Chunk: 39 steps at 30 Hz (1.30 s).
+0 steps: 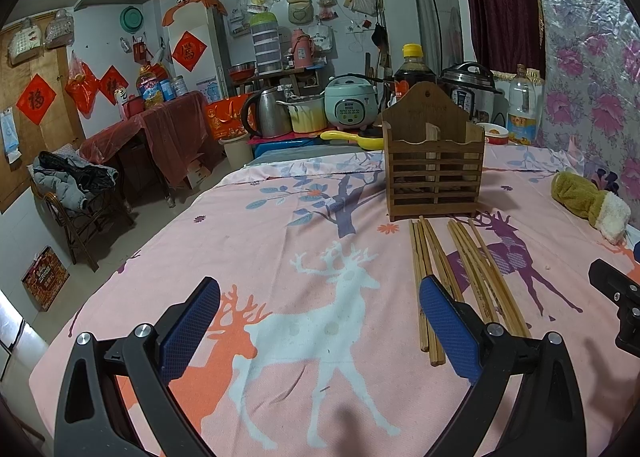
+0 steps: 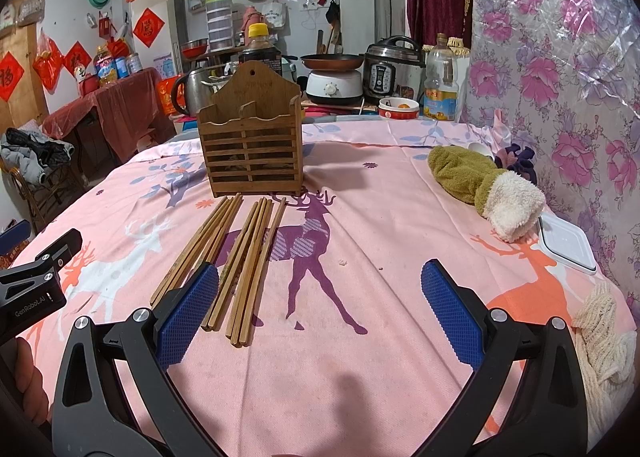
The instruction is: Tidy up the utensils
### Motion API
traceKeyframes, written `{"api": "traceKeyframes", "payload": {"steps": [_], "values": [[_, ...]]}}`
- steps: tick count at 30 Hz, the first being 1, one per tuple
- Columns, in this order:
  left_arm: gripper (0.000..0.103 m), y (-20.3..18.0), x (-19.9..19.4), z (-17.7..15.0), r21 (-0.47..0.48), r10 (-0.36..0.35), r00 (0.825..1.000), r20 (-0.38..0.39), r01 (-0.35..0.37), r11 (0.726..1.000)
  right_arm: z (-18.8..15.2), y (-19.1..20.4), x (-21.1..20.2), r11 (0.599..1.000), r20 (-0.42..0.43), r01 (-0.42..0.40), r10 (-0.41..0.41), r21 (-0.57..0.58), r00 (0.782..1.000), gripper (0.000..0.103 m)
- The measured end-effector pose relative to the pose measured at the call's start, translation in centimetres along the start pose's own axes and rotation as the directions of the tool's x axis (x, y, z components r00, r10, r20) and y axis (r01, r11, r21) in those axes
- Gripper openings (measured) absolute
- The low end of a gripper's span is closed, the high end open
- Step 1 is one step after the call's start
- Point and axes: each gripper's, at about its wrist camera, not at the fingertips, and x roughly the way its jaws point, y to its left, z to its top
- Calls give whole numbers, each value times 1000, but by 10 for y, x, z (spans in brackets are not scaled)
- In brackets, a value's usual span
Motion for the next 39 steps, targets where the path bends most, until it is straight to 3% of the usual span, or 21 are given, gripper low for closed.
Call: {"api": "traceKeyframes", "payload": {"steps": [7, 18, 20, 26, 32, 39], "values": [[98, 3, 3, 2, -3, -7, 1000, -23, 7, 1000, 0, 0, 0, 1000, -3, 1, -1, 0, 1000, 98], [97, 4, 39, -3, -31, -81, 982, -170, 77, 997, -2, -5, 8, 999, -47, -39, 41, 37, 998, 98], [97, 3, 45, -4, -32, -109, 974, -199, 104, 994, -2, -8, 9, 997, -54, -53, 56, 56, 997, 97], [97, -6, 68, -11, -41, -211, 926, -313, 209, 977, -2, -16, 17, 991, -96, -84, 94, 106, 991, 98], [97, -12, 84, -17, -32, -211, 899, -383, 216, 976, -2, -22, 24, 983, -129, -102, 122, 151, 984, 98], [97, -19, 95, -19, -4, -195, 883, -427, 214, 977, -2, -23, 27, 981, -144, -104, 128, 165, 981, 97]]}}
